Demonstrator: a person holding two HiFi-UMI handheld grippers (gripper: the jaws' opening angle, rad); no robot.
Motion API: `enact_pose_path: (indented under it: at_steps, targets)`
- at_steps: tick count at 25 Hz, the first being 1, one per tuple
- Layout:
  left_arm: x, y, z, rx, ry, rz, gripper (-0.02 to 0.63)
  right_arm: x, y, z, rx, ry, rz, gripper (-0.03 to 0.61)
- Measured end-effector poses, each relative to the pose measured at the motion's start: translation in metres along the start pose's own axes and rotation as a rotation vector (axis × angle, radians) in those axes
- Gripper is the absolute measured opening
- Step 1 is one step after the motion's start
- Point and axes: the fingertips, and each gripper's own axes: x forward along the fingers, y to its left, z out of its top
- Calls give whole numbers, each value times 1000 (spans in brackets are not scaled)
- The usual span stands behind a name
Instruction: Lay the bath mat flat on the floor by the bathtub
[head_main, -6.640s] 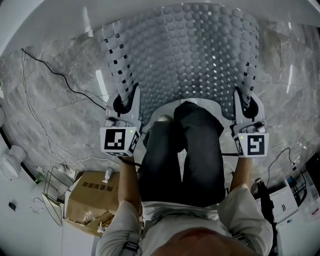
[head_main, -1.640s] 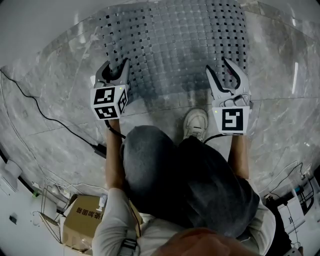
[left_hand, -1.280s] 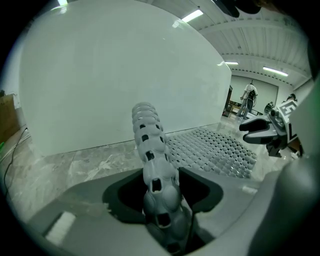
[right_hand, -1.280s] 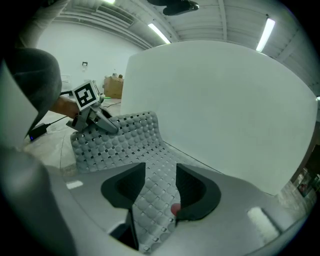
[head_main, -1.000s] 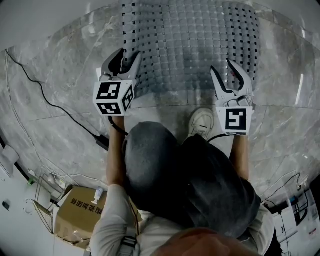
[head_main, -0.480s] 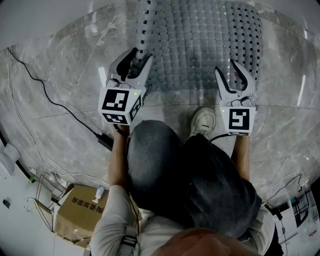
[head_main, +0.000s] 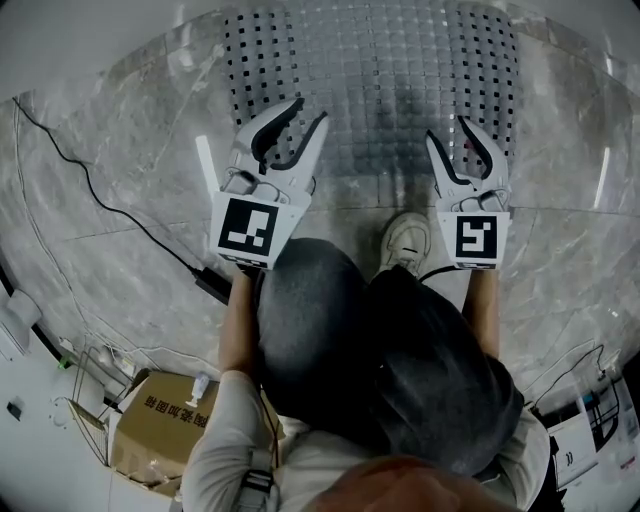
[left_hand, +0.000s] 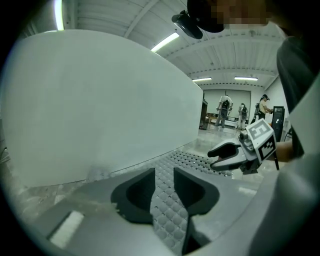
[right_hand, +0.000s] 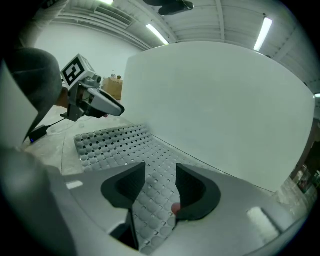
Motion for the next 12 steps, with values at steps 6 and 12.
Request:
enact_pose_path:
  at_steps: [6, 12]
  targets:
    - [12, -7, 6, 6, -14, -26, 112, -11, -13, -11, 11, 33, -28, 195]
    - [41, -31, 7, 31, -5, -122, 112, -25, -48, -36, 99, 44, -117, 195]
